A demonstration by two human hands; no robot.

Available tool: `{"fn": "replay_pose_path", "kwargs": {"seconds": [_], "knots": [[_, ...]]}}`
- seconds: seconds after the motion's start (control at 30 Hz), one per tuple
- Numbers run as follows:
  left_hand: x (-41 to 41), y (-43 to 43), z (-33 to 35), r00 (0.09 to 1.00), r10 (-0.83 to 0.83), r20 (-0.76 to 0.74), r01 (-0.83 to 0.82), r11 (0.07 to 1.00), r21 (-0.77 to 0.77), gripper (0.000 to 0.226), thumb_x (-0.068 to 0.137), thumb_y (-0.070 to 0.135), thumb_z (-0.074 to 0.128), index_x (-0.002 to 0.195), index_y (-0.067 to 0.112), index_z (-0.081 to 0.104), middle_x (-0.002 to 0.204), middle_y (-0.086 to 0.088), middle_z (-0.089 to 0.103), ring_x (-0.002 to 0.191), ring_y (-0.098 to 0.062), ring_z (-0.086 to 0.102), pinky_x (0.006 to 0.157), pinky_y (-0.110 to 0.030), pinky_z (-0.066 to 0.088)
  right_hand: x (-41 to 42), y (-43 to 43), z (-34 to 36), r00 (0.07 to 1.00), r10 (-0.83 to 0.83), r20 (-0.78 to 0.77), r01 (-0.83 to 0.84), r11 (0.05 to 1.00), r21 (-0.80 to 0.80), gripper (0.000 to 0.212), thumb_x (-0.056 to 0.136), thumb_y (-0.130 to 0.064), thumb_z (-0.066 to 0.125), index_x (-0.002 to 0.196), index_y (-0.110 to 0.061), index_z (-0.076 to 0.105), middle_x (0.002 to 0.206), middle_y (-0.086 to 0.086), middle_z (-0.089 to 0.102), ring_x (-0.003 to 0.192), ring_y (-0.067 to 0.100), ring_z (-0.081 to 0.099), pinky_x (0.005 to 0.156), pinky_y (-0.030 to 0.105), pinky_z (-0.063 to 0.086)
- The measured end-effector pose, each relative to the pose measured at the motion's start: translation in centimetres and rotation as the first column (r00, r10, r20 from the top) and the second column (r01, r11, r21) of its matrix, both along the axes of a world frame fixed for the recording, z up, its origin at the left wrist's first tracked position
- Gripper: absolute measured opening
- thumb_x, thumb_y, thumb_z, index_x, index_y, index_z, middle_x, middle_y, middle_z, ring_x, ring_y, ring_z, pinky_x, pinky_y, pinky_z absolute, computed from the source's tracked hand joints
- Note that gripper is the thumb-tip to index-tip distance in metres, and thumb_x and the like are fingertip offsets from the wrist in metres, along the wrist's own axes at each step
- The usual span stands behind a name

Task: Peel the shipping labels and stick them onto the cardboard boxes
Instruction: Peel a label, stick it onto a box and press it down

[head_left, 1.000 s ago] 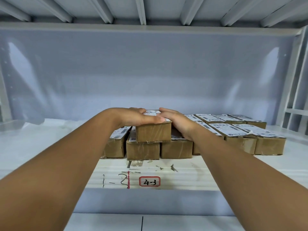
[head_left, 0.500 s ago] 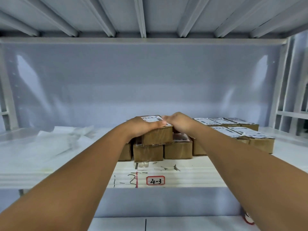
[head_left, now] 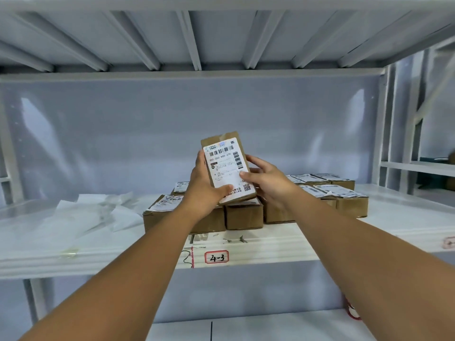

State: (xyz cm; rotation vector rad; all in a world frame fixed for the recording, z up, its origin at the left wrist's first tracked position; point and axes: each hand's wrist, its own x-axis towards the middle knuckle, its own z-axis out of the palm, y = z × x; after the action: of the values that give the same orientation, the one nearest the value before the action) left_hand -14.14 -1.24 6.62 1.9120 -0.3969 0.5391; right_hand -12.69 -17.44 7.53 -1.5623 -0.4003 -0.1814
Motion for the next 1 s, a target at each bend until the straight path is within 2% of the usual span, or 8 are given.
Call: {"fn": "replay_pose_path", "kwargs": {"seconds": [0.1, 0.23, 0.37, 0.43, 0.6, 0.77, 0.9, 1.0], "knots": [[-0.5, -0.7, -0.9, 0.991, 0.089, -0.104, -0.084, 0.995, 0.049, 0.089, 0.084, 0.034, 0.067, 0.150, 0.022, 0.008, 0.150, 0.002, 0.035, 0.129, -0.022, 0.044, 0.086, -0.028, 0.043, -0.1, -0.7, -0.7, 0.995, -0.095, -0.010, 0.095, 0.992, 0.078, 0.052, 0.091, -0.008, 0.061, 0.140, -0.016, 0.044, 0.105, 0.006, 0.071, 0.089, 0.023, 0.071, 0.084, 0.040, 0.057], [-0.9, -1.0, -2.6, 0.988, 0.095, -0.121, -0.035, 0.902, 0.430, 0.061, 0.081, 0.042, 0.069, 0.135, 0.026, 0.045, 0.134, 0.006, 0.053, 0.117, -0.017, 0.052, 0.085, -0.024, 0.040, -0.6, -1.8, -1.2, 0.974, -0.226, 0.001, 0.224, 0.968, 0.111, 0.043, 0.092, -0.013, 0.061, 0.133, -0.020, 0.050, 0.098, 0.000, 0.070, 0.094, 0.021, 0.069, 0.091, 0.044, 0.053], [0.0, -2.0, -3.6, 0.976, 0.167, 0.137, -0.213, 0.634, 0.744, 0.041, 0.089, 0.030, 0.061, 0.127, 0.016, 0.054, 0.121, -0.006, 0.057, 0.106, -0.022, 0.055, 0.086, -0.030, 0.047, -0.9, -3.2, -1.4, 0.949, -0.316, 0.004, 0.310, 0.933, 0.181, 0.028, 0.093, -0.018, 0.059, 0.122, -0.018, 0.058, 0.094, -0.005, 0.068, 0.087, 0.014, 0.067, 0.081, 0.032, 0.054], [1.0, -2.3, -4.2, 0.951, 0.186, 0.246, -0.308, 0.573, 0.759, 0.027, 0.092, 0.020, 0.055, 0.117, 0.013, 0.058, 0.112, -0.008, 0.058, 0.098, -0.025, 0.058, 0.082, -0.036, 0.051, -1.1, -3.8, -1.6, 0.942, -0.335, -0.011, 0.331, 0.925, 0.186, 0.022, 0.094, -0.020, 0.058, 0.116, -0.018, 0.061, 0.092, -0.005, 0.068, 0.082, 0.013, 0.066, 0.078, 0.031, 0.055], [2.6, -2.8, -5.4, 0.922, 0.213, 0.325, -0.386, 0.592, 0.707, 0.031, 0.086, -0.004, 0.050, 0.114, 0.008, 0.056, 0.113, -0.012, 0.055, 0.100, -0.027, 0.054, 0.080, -0.036, 0.049, -0.7, -5.4, -2.5, 0.911, -0.409, -0.053, 0.411, 0.895, 0.174, 0.025, 0.099, -0.026, 0.048, 0.116, -0.017, 0.064, 0.106, 0.002, 0.070, 0.101, 0.024, 0.065, 0.095, 0.047, 0.051], [1.2, -4.4, -5.6, 0.887, 0.186, 0.422, -0.400, 0.766, 0.504, 0.051, 0.090, 0.006, 0.047, 0.140, 0.013, 0.038, 0.138, -0.008, 0.040, 0.128, -0.023, 0.033, 0.102, -0.031, 0.033, -1.0, -7.2, -2.6, 0.876, -0.478, -0.058, 0.480, 0.856, 0.191, 0.019, 0.099, -0.026, 0.046, 0.106, -0.022, 0.063, 0.107, 0.001, 0.069, 0.099, 0.020, 0.064, 0.089, 0.036, 0.051], [0.0, -8.0, -4.4, 0.929, 0.080, 0.360, -0.211, 0.916, 0.341, 0.051, 0.093, 0.020, 0.052, 0.141, 0.020, 0.035, 0.141, 0.000, 0.040, 0.130, -0.015, 0.034, 0.104, -0.023, 0.028, -1.7, -8.7, -2.5, 0.882, -0.458, -0.111, 0.472, 0.853, 0.225, 0.019, 0.096, -0.020, 0.046, 0.087, -0.021, 0.064, 0.089, 0.000, 0.069, 0.080, 0.015, 0.062, 0.068, 0.026, 0.045], [-0.6, -11.1, -3.3, 0.962, -0.067, 0.265, -0.011, 0.959, 0.285, 0.054, 0.094, 0.016, 0.051, 0.144, 0.024, 0.031, 0.140, 0.005, 0.043, 0.125, -0.012, 0.043, 0.100, -0.021, 0.033, -2.3, -10.5, -2.6, 0.877, -0.448, -0.173, 0.480, 0.828, 0.291, 0.019, 0.089, -0.017, 0.043, 0.083, -0.022, 0.061, 0.087, 0.002, 0.069, 0.082, 0.020, 0.061, 0.076, 0.034, 0.043]]}}
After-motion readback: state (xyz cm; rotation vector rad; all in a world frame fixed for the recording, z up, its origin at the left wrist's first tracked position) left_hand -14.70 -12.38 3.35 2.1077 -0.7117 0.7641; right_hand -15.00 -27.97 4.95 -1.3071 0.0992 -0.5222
